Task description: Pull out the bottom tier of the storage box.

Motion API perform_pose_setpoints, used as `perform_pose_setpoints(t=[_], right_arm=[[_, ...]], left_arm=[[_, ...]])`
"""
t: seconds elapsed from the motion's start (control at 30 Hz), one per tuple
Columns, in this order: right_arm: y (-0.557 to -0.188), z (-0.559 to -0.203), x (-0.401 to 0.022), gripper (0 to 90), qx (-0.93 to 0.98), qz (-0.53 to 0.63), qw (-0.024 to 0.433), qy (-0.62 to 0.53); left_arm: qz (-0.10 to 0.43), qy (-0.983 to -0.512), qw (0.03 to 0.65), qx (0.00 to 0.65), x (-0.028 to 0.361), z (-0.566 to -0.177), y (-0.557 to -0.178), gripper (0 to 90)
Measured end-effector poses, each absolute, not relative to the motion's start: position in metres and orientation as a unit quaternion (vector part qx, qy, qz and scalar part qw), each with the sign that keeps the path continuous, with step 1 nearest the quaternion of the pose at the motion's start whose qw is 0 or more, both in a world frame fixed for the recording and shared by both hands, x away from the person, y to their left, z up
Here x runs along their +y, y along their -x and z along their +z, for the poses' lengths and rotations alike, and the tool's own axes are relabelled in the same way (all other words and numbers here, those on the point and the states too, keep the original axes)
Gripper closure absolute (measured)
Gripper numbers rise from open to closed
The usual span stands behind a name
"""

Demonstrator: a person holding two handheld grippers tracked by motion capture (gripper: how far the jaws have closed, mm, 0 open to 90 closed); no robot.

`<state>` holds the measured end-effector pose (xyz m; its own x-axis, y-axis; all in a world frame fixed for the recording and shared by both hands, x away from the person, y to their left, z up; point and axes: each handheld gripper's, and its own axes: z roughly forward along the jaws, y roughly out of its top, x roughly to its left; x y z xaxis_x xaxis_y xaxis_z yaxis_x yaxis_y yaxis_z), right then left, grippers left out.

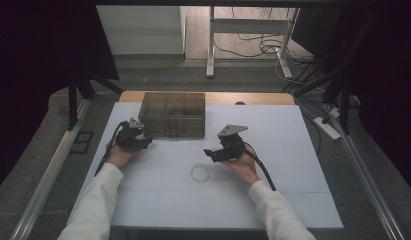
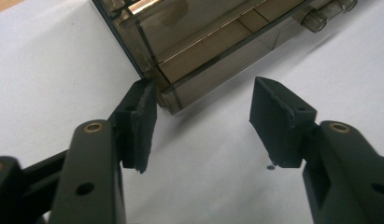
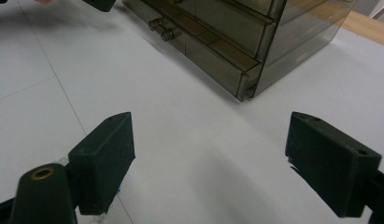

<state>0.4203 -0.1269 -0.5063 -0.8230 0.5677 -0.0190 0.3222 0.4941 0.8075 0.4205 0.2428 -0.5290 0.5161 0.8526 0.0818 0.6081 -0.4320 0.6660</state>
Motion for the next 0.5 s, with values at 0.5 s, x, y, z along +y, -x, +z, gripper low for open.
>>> perform_pose_setpoints(t=[0.5], right_arm=[[-0.4251, -0.5079, -0.1205, 19.4, 0.852, 0.433, 0.140, -0.259]], left_arm=[[0.229, -0.818, 0.272, 0.451, 0.2439, -0.5310, -0.4216, 61.9]])
